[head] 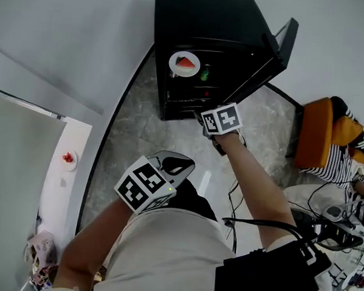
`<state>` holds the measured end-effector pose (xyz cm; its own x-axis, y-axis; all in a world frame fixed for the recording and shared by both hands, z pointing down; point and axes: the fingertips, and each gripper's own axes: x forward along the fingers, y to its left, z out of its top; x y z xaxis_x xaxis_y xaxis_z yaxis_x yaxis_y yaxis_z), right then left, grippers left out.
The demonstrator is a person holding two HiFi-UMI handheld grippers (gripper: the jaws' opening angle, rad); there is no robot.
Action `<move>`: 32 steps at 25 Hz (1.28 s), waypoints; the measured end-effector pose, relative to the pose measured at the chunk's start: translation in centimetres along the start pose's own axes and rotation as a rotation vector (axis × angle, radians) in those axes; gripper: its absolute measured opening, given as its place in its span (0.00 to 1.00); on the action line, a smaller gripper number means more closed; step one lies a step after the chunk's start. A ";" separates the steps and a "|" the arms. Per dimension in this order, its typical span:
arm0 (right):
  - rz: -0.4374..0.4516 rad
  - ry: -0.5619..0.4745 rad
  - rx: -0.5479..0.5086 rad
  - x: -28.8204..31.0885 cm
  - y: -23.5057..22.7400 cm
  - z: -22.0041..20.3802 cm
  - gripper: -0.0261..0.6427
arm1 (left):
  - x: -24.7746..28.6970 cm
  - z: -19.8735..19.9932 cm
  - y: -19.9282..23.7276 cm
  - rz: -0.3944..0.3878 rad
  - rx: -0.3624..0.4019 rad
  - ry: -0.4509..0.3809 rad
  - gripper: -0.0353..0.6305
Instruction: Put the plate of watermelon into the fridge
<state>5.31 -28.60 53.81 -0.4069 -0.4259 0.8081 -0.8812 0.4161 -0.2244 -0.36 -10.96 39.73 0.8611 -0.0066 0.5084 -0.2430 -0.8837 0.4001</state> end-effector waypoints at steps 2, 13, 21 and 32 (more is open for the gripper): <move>-0.004 -0.010 -0.009 -1.3 2.1 -0.9 0.14 | -1.5 -1.1 -1.2 -0.002 0.011 -0.006 0.07; 0.020 -0.016 -0.038 -4.4 10.3 -2.4 0.11 | -7.0 -4.9 -2.9 -0.018 -0.017 -0.046 0.07; 0.044 -0.093 -0.068 -11.0 18.0 -7.5 0.09 | -10.8 -9.4 -9.0 0.016 -0.007 -0.067 0.07; 0.090 -0.155 -0.173 -17.0 27.2 -14.2 0.07 | -14.6 -14.3 -12.0 0.084 -0.049 -0.107 0.07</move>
<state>-8.34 1.43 41.70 -0.5255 -0.4939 0.6927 -0.7909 0.5836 -0.1839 -16.37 6.46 38.36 0.8790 -0.1315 0.4584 -0.3351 -0.8542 0.3975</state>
